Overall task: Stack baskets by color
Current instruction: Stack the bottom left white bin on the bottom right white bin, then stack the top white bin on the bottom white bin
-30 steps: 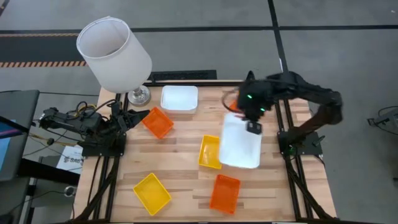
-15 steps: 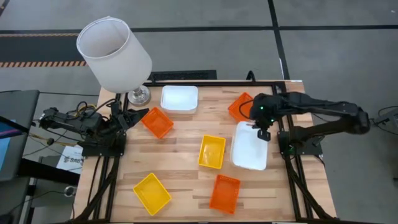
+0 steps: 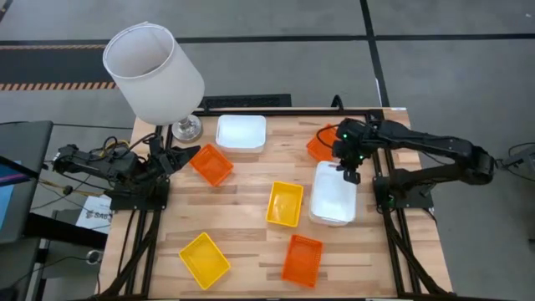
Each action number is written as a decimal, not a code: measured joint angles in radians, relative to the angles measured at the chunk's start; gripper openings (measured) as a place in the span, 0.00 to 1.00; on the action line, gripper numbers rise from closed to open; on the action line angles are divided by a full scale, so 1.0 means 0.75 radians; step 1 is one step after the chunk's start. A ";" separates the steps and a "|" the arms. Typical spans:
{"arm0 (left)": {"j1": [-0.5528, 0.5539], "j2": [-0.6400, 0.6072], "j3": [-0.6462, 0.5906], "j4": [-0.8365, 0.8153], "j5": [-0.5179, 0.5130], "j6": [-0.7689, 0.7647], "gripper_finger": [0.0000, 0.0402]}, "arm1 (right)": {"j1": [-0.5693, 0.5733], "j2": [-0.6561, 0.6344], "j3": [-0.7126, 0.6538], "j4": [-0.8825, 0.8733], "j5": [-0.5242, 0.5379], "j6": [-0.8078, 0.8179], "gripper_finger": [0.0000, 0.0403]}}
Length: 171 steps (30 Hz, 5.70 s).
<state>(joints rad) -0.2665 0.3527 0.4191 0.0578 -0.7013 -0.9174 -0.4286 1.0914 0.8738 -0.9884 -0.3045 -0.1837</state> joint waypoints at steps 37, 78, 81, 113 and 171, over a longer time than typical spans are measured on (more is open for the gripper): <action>0.000 0.000 0.000 0.001 -0.024 0.009 0.61 | -0.066 0.076 -0.001 -0.001 0.026 -0.034 0.00; 0.000 0.000 0.000 0.000 -0.028 0.022 0.61 | -0.051 0.081 -0.113 0.076 0.073 -0.010 0.23; 0.000 0.000 0.000 0.000 -0.028 0.021 0.61 | -0.051 0.080 -0.113 0.075 0.088 -0.010 0.31; 0.000 0.000 0.000 0.000 0.019 0.043 0.61 | 0.039 0.686 0.720 0.558 0.636 0.529 0.52; 0.000 0.000 -0.001 -0.064 0.054 0.046 0.61 | -0.074 1.279 1.169 0.372 0.510 1.148 0.01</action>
<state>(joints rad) -0.2665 0.3527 0.4187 0.0097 -0.6609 -0.8833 -0.4844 2.0505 1.7508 -0.7091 0.0784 0.6772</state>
